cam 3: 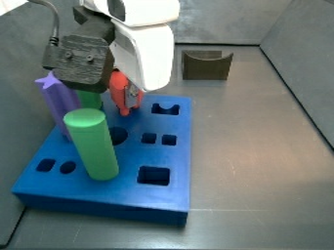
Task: Pick up the 3 prong object. Move up. Place the 3 prong object on the fixture. Regrasp the 3 prong object. Move to above the board. Insert the 3 prong object.
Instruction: Insert the 3 prong object.
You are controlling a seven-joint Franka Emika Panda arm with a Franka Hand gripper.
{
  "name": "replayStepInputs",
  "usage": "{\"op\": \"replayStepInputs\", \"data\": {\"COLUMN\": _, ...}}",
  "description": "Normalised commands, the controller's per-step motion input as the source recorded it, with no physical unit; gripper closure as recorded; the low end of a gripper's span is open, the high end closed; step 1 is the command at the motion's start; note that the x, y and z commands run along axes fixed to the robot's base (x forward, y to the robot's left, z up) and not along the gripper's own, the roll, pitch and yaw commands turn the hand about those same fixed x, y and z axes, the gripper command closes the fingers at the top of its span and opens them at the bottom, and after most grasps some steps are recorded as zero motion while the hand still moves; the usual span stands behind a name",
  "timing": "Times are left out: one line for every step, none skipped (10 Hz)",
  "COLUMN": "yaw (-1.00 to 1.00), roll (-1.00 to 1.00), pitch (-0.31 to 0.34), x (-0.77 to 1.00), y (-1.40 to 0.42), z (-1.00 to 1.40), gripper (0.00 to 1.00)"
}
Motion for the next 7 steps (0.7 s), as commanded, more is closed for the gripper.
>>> {"op": "replayStepInputs", "data": {"yaw": 0.11, "roll": 0.00, "pitch": -0.049, "x": 0.00, "y": 0.32, "z": -1.00, "gripper": 1.00}}
{"op": "replayStepInputs", "data": {"yaw": 0.11, "roll": 0.00, "pitch": -0.050, "x": 0.00, "y": 0.31, "z": -1.00, "gripper": 1.00}}
{"op": "replayStepInputs", "data": {"yaw": 0.10, "roll": 0.00, "pitch": -0.050, "x": 0.00, "y": 0.31, "z": -1.00, "gripper": 1.00}}
{"op": "replayStepInputs", "data": {"yaw": 0.07, "roll": 0.00, "pitch": -0.040, "x": 0.00, "y": 0.29, "z": -1.00, "gripper": 1.00}}
{"op": "replayStepInputs", "data": {"yaw": 0.00, "roll": -0.05, "pitch": -0.116, "x": 0.02, "y": 0.10, "z": -1.00, "gripper": 1.00}}
{"op": "replayStepInputs", "data": {"yaw": 0.00, "roll": -0.01, "pitch": 0.000, "x": 0.00, "y": 0.02, "z": 0.00, "gripper": 1.00}}
{"op": "replayStepInputs", "data": {"yaw": 0.00, "roll": 0.00, "pitch": 0.000, "x": 0.00, "y": 0.00, "z": 0.00, "gripper": 1.00}}
